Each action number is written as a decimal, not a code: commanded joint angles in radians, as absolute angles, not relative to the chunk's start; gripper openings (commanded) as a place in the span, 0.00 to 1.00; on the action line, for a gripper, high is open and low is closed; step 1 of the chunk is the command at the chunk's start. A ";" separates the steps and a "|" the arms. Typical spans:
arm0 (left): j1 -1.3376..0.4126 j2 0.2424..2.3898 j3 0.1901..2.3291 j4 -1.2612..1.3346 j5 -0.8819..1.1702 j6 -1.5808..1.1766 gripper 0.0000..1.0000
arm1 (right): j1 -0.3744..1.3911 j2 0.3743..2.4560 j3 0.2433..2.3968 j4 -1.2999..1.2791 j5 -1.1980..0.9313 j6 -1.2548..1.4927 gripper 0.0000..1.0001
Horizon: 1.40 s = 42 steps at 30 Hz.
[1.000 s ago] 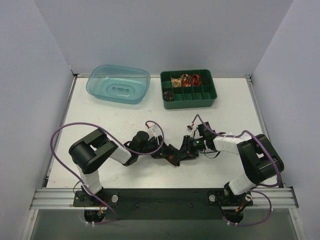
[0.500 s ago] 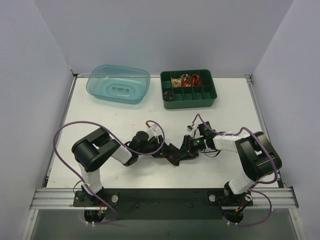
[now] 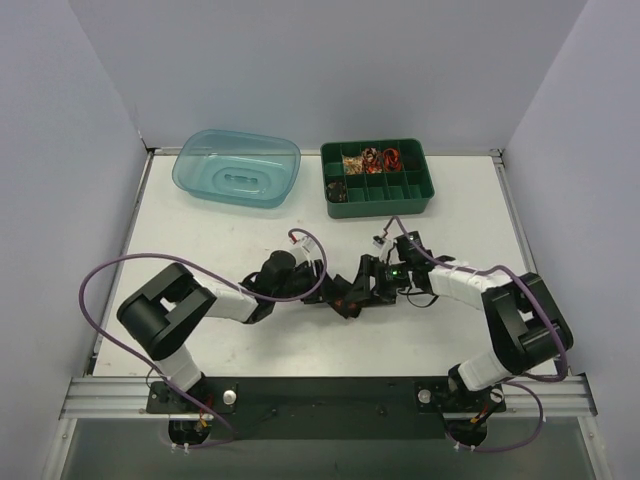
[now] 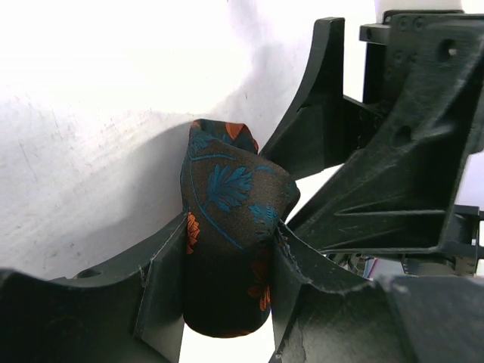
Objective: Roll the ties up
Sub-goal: Pick up the tie at the center of the board.
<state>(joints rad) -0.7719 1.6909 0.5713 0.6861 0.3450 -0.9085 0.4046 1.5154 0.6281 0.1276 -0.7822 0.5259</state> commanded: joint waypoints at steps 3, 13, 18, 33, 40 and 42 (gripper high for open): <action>-0.755 1.625 0.592 0.626 0.408 -0.862 0.00 | 0.367 1.413 0.677 0.138 -0.715 0.476 0.75; -0.696 1.551 0.601 0.563 0.445 -0.782 0.00 | 0.324 1.269 0.666 0.123 -0.695 0.419 0.91; -0.673 1.470 0.673 0.453 0.506 -0.700 0.00 | 0.324 1.235 0.690 0.159 -0.747 0.410 0.92; -0.666 1.345 0.986 -0.043 0.712 -0.407 0.00 | 0.324 1.157 0.830 0.373 -0.958 0.486 0.92; -0.664 1.290 0.994 -0.019 0.759 -0.420 0.00 | 0.327 1.151 0.816 0.423 -1.049 0.514 0.92; -0.663 1.281 0.986 0.035 0.776 -0.442 0.00 | 0.330 1.140 0.810 0.413 -1.060 0.500 0.92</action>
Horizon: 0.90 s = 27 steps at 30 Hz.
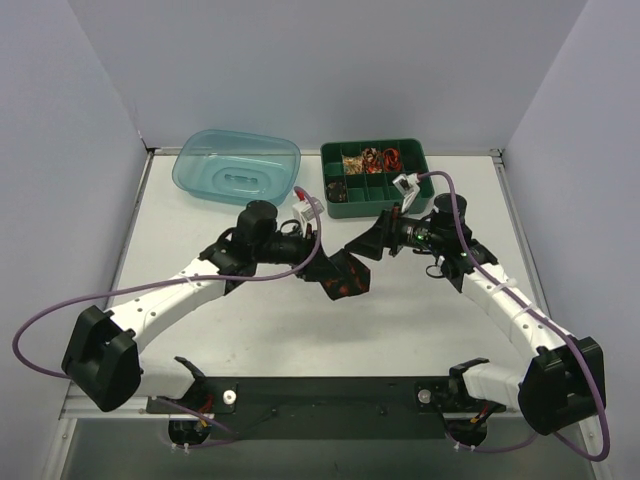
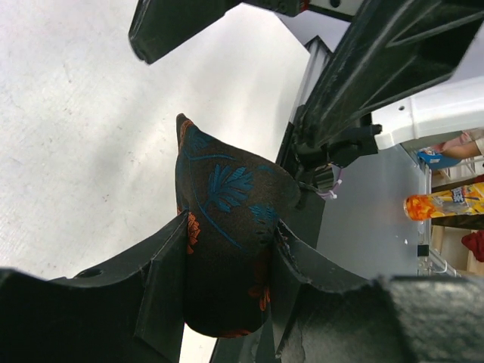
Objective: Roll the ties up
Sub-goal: Pick up the tie at the center of the board, then place the tie in the storage box.
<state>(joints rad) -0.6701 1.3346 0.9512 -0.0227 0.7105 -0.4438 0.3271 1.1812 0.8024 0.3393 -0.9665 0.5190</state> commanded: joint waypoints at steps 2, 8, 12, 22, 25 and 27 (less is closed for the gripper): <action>-0.660 1.275 0.988 0.060 0.782 -0.454 0.00 | 0.333 1.134 0.792 0.431 -1.084 0.511 0.93; -0.649 1.281 0.996 0.107 0.775 -0.489 0.00 | 0.377 1.120 0.778 0.384 -1.068 0.477 0.93; -0.635 1.275 0.989 0.138 0.750 -0.528 0.00 | 0.414 1.109 0.767 0.322 -1.036 0.445 0.92; -0.618 1.273 0.977 0.227 0.738 -0.591 0.00 | 0.469 1.097 0.732 0.272 -0.966 0.403 0.87; -0.618 1.272 0.980 0.225 0.741 -0.591 0.00 | 0.463 1.109 0.738 0.276 -0.971 0.405 0.77; -0.618 1.269 0.982 0.239 0.747 -0.597 0.00 | 0.463 1.117 0.739 0.290 -0.977 0.413 0.60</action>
